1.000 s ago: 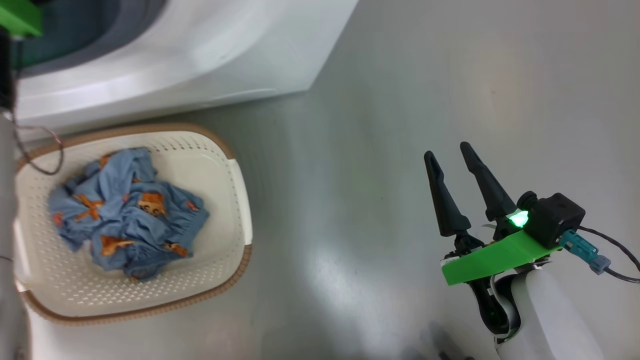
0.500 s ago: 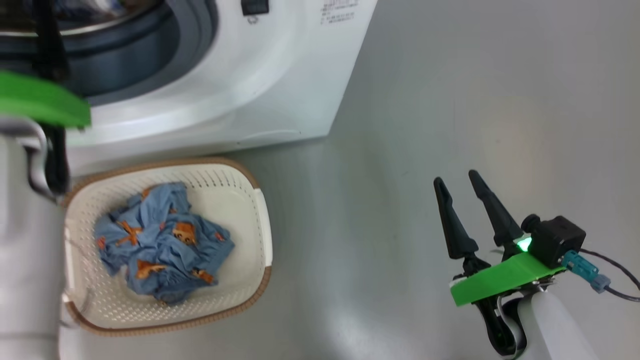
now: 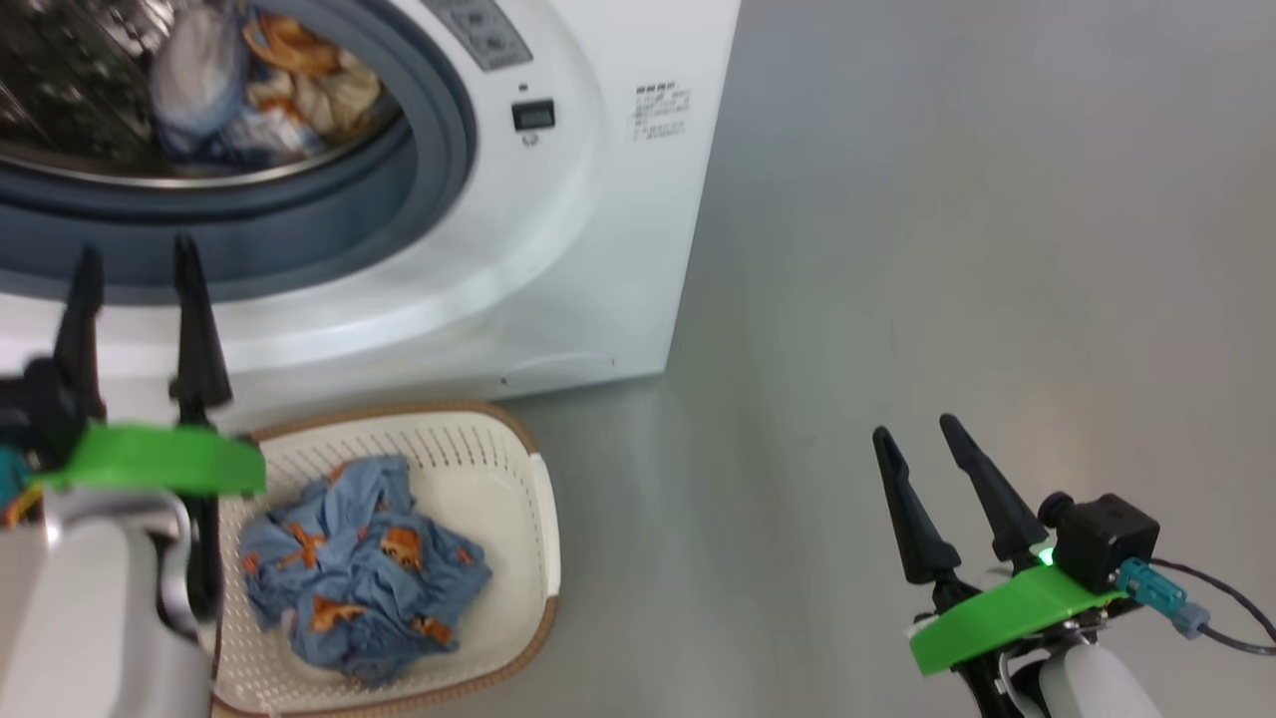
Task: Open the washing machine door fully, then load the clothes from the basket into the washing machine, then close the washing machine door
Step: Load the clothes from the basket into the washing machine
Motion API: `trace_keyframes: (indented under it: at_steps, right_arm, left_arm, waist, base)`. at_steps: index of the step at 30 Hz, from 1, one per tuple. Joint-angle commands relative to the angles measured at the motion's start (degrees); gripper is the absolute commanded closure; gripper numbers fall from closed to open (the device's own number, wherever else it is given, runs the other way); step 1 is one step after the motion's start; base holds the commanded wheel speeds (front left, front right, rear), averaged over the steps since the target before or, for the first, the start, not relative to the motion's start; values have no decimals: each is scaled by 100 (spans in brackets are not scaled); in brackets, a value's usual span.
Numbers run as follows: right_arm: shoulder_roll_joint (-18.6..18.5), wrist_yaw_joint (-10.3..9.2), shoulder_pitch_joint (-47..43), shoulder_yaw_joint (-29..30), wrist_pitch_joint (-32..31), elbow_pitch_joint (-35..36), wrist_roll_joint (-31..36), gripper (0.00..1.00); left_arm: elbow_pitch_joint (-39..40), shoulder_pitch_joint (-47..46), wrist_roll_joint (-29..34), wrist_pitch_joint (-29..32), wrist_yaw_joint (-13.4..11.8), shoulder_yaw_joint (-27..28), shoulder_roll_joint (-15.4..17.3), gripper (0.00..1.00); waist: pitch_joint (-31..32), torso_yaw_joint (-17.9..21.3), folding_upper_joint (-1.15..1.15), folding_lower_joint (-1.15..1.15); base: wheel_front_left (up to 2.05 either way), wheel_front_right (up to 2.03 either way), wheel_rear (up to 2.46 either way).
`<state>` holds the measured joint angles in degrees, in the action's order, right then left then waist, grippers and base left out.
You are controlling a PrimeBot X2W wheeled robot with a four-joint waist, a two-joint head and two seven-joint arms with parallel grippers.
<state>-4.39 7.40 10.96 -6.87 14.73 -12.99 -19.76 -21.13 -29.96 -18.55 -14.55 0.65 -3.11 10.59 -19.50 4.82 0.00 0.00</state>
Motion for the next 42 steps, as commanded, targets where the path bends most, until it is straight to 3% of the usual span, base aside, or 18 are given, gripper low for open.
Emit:
trace_keyframes:
  at_steps: [1,14,27,42]
  right_arm:
    - [-36,9,-133,-146,27,102,24,0]
    - [-162,9,-551,-176,27,203,111,0]
    - [-344,9,-842,-229,2,228,193,0]
    - [-402,9,-989,-146,-71,410,287,0]
  left_arm:
    - [321,265,135,-44,-95,225,152,0]
    - [1702,2493,718,-44,-296,492,-241,0]
    - [2212,4010,866,-44,-360,538,-642,0]
    - [2433,4314,938,-45,-677,511,-763,0]
  waist:
    - [394,10,0,0]
    - [1248,123,0,0]
    - [1918,210,0,0]
    - [2057,112,0,0]
  base:
    - [0,0,0]
    - [0,0,0]
    - [0,0,0]
    - [0,0,0]
